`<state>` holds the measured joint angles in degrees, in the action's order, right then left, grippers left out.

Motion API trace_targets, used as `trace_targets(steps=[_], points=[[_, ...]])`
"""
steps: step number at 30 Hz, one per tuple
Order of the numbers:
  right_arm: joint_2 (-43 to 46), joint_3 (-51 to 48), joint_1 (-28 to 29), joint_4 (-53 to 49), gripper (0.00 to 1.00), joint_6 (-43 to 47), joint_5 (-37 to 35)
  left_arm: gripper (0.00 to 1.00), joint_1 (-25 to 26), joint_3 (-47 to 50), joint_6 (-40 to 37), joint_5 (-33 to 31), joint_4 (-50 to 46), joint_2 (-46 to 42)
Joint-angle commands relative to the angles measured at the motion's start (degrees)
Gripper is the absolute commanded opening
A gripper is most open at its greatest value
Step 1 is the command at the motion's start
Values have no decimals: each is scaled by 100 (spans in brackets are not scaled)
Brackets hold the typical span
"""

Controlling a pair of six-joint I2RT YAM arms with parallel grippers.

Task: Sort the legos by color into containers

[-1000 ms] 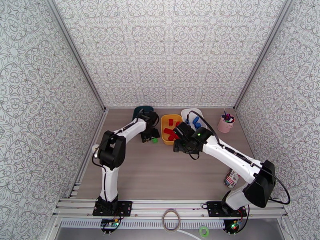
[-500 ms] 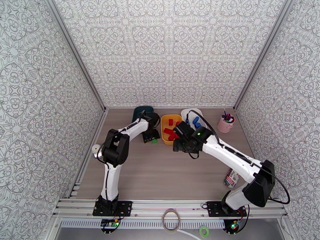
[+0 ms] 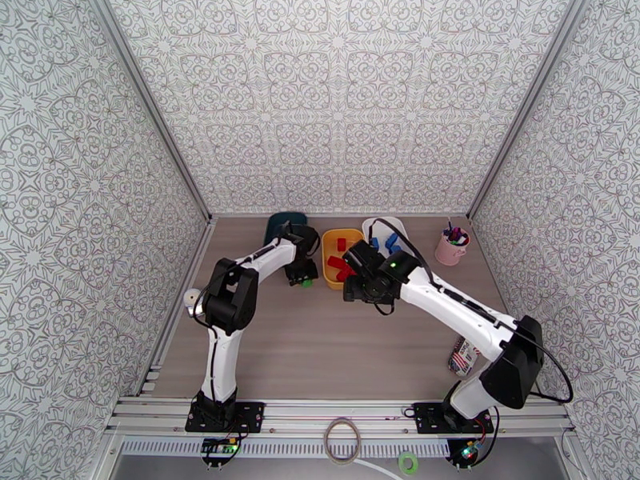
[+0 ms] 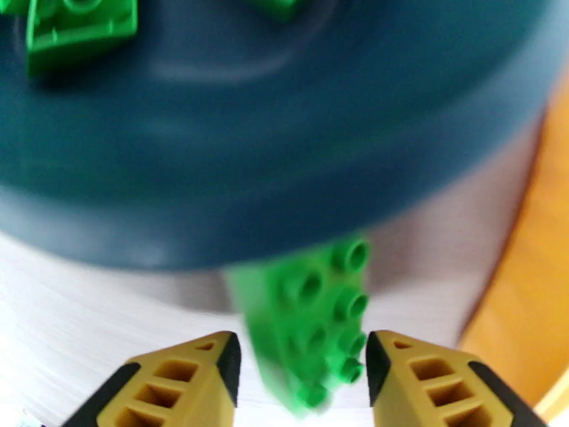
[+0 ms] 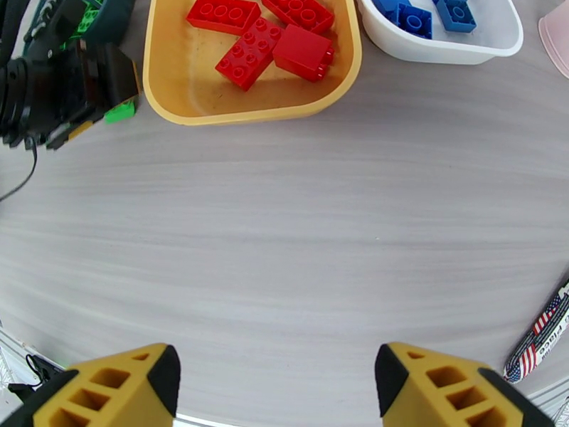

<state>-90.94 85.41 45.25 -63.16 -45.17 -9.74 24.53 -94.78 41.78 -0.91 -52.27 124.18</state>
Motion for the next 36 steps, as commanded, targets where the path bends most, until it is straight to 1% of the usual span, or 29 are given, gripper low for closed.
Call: trace_targets(steps=[1, 6, 12, 16, 21, 26, 29, 32, 36], points=[[-74, 239, -22, 40, 77, 84, 104, 59, -23, 135, -115, -85, 27, -194], [-71, 200, -22, 39, 76, 78, 142, 60, -46, 78, -205, -90, 53, -242], [6, 152, -21, 5, 76, 106, 106, 50, -110, 196, -194, -2, 99, -196], [-13, 139, -24, 13, 76, 131, 115, 40, -29, 270, -221, -17, 94, -297], [-67, 69, -25, 185, 76, 156, 217, 33, 75, 486, -171, 0, 110, -796], [-465, 184, -28, 435, 76, 283, 595, 30, 44, 805, -47, 149, 122, -1518], [-901, 477, -34, 600, 77, 382, 990, 30, -98, 900, -97, 247, 182, -1932], [-1392, 897, -66, 762, 77, 492, 1473, 30, -386, 862, -189, 408, 200, -2179], [-2097, 1642, -147, 734, 78, 600, 1924, 30, -964, 602, -390, 612, 183, -2170]])
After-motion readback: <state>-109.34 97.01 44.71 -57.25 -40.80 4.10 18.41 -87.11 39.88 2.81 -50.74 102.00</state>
